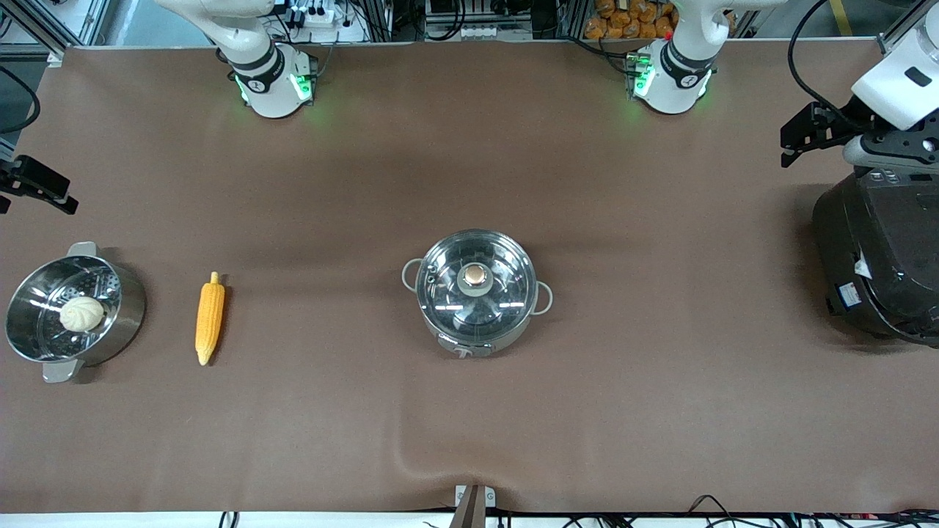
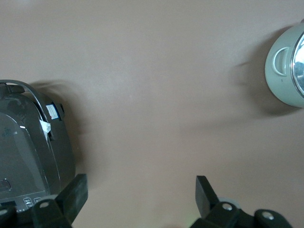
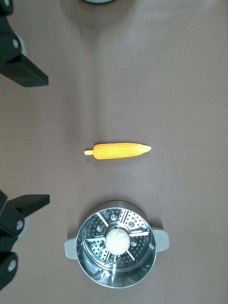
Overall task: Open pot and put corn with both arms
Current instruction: 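Move the left gripper toward the glass lid while the right gripper reaches the corn, then grasp the lid knob with the left gripper while the right gripper descends to corn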
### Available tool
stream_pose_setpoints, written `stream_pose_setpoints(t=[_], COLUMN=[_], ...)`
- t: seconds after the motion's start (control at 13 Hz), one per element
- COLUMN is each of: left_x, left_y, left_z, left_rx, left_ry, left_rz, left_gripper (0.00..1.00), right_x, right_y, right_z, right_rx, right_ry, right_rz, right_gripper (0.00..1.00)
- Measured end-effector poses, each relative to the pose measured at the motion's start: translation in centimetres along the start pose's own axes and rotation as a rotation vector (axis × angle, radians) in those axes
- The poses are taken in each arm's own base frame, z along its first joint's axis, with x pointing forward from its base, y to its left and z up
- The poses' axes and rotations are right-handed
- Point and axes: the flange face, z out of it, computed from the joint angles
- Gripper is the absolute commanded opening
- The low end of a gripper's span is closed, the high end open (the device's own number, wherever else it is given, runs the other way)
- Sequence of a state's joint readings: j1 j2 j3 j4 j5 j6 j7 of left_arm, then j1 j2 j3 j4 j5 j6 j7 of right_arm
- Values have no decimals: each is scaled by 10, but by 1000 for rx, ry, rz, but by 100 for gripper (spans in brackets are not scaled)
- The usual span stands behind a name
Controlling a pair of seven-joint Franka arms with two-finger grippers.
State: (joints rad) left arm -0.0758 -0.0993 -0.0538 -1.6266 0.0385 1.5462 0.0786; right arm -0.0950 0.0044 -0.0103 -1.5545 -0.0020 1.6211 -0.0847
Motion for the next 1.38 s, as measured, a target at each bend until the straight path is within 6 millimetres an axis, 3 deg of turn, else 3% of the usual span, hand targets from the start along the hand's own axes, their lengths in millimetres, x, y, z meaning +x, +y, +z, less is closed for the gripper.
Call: stream_pose_setpoints(t=[0.54, 0.69, 0.85, 0.92, 1.08, 1.38], left_x=[10, 23, 40, 49, 71, 112], left_y=[5, 9, 21, 35, 81, 221], left_z=[-5, 5, 25, 34, 53, 118], left_rx=[-4, -10, -16, -18, -18, -34], left_ry=[7, -35, -72, -86, -104, -45], left_rz=[10, 22, 38, 29, -12, -90], left_gripper=[100, 100, 100, 100, 100, 100], right_x=[1, 6, 14, 18, 22, 45], right_y=[0, -1, -2, -1, -1, 1], right_z=[3, 13, 38, 58, 99, 203], right_rx=[1, 2, 0, -1, 0, 2], right_ry=[-4, 2, 26, 38, 23, -12], right_rz=[0, -2, -4, -4, -5, -3], right_gripper=[100, 100, 100, 100, 100, 100])
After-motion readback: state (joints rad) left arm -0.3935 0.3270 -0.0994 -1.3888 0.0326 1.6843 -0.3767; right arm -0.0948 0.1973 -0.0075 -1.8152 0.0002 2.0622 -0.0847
